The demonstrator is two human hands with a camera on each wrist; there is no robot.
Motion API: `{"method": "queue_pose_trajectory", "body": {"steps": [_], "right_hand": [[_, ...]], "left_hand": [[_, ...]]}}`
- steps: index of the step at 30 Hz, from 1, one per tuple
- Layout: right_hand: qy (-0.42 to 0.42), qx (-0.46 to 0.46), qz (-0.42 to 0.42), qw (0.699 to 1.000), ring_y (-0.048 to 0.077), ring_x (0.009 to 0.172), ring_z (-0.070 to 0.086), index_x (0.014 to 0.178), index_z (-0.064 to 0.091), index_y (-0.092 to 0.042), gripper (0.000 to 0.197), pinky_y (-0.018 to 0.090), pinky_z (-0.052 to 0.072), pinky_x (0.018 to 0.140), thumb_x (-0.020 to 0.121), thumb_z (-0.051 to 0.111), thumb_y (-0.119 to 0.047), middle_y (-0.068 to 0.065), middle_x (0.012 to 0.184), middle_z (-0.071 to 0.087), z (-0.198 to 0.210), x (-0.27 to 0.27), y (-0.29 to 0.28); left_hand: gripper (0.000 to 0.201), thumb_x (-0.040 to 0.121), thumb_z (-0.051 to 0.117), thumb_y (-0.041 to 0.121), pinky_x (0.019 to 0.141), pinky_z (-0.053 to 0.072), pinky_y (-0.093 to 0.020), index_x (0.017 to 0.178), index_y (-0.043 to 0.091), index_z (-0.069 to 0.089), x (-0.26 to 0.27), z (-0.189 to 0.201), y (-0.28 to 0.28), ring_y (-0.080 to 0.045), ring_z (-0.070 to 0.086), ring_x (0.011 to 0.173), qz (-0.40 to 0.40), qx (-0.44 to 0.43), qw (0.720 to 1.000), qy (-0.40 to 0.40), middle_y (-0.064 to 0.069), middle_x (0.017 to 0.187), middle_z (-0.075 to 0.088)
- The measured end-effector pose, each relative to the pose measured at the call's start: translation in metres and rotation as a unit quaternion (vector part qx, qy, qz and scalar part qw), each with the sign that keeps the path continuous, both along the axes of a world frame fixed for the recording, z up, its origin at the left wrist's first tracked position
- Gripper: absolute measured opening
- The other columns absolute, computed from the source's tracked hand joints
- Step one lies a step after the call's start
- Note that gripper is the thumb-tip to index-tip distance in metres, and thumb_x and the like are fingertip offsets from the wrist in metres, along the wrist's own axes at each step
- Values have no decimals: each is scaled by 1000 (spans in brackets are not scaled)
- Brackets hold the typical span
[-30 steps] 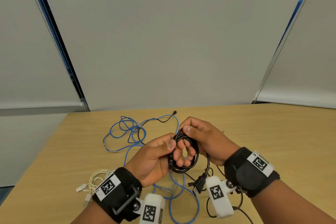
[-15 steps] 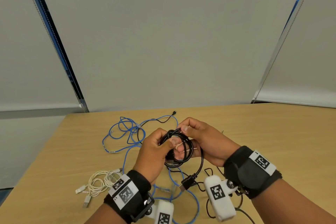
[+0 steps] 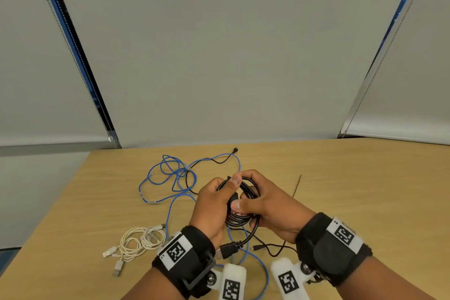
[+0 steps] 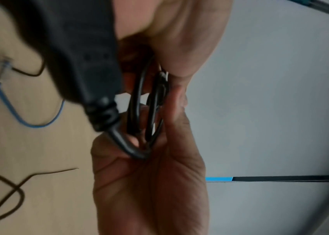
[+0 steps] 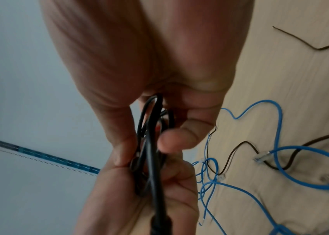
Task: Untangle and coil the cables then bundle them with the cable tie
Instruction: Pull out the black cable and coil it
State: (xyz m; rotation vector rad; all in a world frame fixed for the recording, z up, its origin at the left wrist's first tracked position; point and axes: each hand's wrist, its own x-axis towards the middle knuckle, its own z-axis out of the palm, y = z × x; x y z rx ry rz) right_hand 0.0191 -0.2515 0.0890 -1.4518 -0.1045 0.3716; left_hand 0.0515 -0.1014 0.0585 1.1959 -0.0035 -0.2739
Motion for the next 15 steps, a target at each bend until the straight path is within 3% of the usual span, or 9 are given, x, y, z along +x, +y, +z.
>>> {"method": "queue_pose_trajectory", "body": {"steps": [2, 5, 8, 10, 13, 15], "right_hand": [[-7, -35, -35, 999, 14, 64, 52, 115, 62, -35, 46, 26, 40, 47, 82, 76, -7, 0, 76, 55, -1, 2, 1], [-28, -84, -55, 995, 18, 67, 53, 113, 60, -32, 43, 26, 41, 45, 84, 69, -2, 5, 82, 56, 0, 9, 4], [-28, -104, -27, 994, 14, 68, 63, 118, 55, -29, 38, 27, 46, 45, 90, 67, -6, 2, 83, 65, 4, 7, 0], [4, -70, -2, 998, 17, 76, 69, 121, 55, -29, 30, 30, 53, 49, 97, 62, -12, -1, 80, 68, 6, 7, -4], [24, -52, 17, 998, 22, 82, 71, 123, 58, -26, 22, 34, 60, 55, 102, 56, -17, 3, 81, 68, 11, 9, -9], [37, -61, 19, 997, 24, 79, 71, 121, 59, -21, 18, 34, 62, 58, 103, 55, -18, 5, 81, 69, 11, 12, -13]], "left_hand": [[34, 79, 81, 43, 61, 52, -38, 64, 21, 60, -3, -3, 2, -24, 57, 62, -16, 1, 1000, 2, -6, 66, 56], [21, 86, 75, 37, 54, 40, -31, 71, 25, 67, -1, -1, 12, -15, 48, 51, -49, 33, 998, -17, -3, 71, 68], [21, 91, 69, 24, 62, 50, -36, 71, 26, 67, 0, 0, 14, -20, 59, 62, -50, 77, 995, -41, -4, 74, 69], [14, 92, 63, 13, 70, 54, -38, 80, 19, 68, 0, -1, 13, -23, 63, 72, -36, 83, 995, -44, -10, 78, 67], [14, 94, 54, -3, 67, 53, -37, 92, 8, 61, 0, -5, 17, -23, 62, 69, -60, 50, 996, -46, -17, 78, 66], [16, 93, 52, -7, 68, 49, -37, 93, 7, 58, 0, -8, 22, -24, 57, 70, -79, 81, 991, -67, -17, 84, 67]]}}
